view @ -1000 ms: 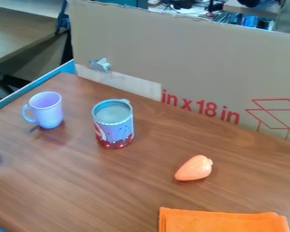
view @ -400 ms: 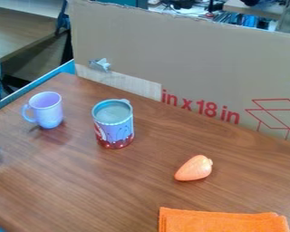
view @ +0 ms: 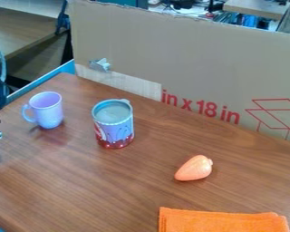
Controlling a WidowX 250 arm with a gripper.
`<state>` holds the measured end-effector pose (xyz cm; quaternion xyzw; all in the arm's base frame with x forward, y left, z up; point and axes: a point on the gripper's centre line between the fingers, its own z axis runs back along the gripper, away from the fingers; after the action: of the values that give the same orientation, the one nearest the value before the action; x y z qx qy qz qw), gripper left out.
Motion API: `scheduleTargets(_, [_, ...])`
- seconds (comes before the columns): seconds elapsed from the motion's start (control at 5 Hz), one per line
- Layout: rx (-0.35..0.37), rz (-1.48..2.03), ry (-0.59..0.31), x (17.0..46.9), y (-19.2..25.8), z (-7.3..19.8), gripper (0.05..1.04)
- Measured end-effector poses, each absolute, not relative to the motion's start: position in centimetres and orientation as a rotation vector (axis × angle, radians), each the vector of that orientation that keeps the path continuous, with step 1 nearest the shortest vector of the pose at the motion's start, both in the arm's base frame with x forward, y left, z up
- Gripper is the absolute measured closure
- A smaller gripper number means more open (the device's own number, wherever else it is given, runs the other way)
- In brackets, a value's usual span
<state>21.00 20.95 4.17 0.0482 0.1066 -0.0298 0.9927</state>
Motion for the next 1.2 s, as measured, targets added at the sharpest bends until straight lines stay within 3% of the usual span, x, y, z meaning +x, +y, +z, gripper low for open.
scheduleTargets(0.2, [0.101,-0.046,0.217,21.0,21.0,4.2,0.678])
scheduleTargets(0.4, [0.094,-0.059,0.221,20.9,20.9,4.3,0.822])
scheduleTargets(0.6, [0.058,-0.089,0.201,20.8,20.1,4.8,0.833])
scheduleTargets(1.0, [-0.015,-0.292,0.084,21.1,11.8,10.6,0.833])
scheduleTargets(1.2, [-0.098,-0.389,0.068,21.2,6.7,9.8,0.833])
